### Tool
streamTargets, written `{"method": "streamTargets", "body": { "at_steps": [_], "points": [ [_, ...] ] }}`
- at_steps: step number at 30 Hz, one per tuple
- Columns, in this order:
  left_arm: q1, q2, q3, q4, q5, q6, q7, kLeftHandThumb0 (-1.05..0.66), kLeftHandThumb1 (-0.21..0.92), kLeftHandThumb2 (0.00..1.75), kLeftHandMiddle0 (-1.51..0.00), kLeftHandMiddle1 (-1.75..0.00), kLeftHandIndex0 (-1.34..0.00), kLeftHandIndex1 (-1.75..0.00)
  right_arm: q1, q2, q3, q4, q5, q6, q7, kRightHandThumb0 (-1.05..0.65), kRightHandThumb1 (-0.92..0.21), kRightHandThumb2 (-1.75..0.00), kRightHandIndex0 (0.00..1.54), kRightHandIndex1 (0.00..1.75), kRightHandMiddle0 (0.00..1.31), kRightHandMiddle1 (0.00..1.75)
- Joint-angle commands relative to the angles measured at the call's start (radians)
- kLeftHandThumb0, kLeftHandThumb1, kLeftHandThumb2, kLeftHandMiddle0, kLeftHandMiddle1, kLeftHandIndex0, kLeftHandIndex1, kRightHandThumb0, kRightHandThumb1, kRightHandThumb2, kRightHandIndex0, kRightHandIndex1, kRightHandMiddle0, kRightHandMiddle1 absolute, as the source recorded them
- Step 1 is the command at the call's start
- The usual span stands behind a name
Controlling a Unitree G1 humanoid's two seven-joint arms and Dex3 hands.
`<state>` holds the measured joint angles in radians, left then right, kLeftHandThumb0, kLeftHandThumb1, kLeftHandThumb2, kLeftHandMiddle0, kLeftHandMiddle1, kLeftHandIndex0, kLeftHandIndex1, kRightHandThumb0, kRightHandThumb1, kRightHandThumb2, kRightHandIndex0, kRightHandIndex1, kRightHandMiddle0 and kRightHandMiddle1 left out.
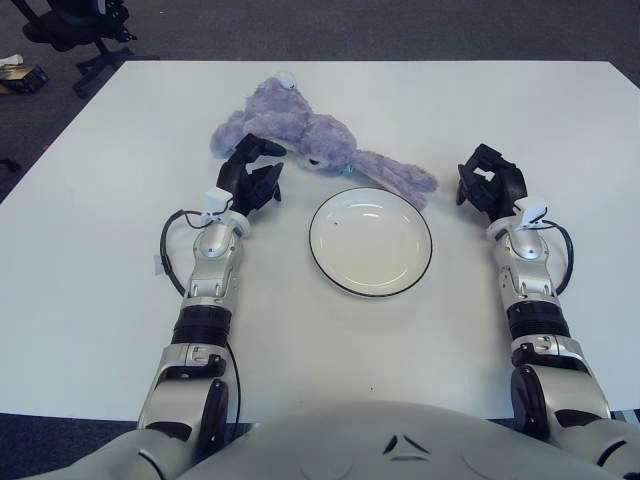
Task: Put the doll into the plate.
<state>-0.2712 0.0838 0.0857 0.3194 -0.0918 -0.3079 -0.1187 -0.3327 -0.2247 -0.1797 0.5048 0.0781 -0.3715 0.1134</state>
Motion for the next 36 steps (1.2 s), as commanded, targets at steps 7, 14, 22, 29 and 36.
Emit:
{"method": "streamTargets", "body": {
  "at_steps": [7,14,22,29,36],
  "points": [
    [0.044,-0.013,-0.002,0.035,-0.003,-0.006,-0.005,-0.36,0.92,0.27,-1.08,-1.75,-0.47,-1.46,0.006,-0.005,-0.007,0.006,0.006,0.007,0.002,-0.31,-0.92,-0.33,1.01,1.75,0.69,1.75],
    [0.044,-0.014,-0.002,0.036,-0.003,-0.008,-0.005,-0.36,0.92,0.27,-1.08,-1.75,-0.47,-1.46,0.007,-0.004,-0.006,0.003,0.007,0.01,0.001,-0.31,-0.92,-0.33,1.01,1.75,0.68,1.75],
    [0.044,-0.015,-0.002,0.035,-0.002,-0.009,-0.003,-0.36,0.92,0.27,-1.08,-1.75,-0.47,-1.46,0.007,-0.004,-0.007,0.003,0.007,0.012,0.002,-0.31,-0.92,-0.33,1.01,1.75,0.68,1.75],
    [0.044,-0.014,-0.002,0.035,-0.002,-0.008,-0.003,-0.36,0.92,0.27,-1.08,-1.75,-0.47,-1.46,0.007,-0.005,-0.007,0.004,0.008,0.012,0.002,-0.31,-0.92,-0.33,1.01,1.75,0.68,1.75],
    [0.044,-0.018,0.002,0.038,-0.003,-0.018,0.002,-0.36,0.92,0.27,-1.08,-1.75,-0.47,-1.47,0.007,-0.003,-0.005,0.002,0.005,0.011,0.0,-0.31,-0.92,-0.33,1.01,1.75,0.68,1.75]
  ]
}}
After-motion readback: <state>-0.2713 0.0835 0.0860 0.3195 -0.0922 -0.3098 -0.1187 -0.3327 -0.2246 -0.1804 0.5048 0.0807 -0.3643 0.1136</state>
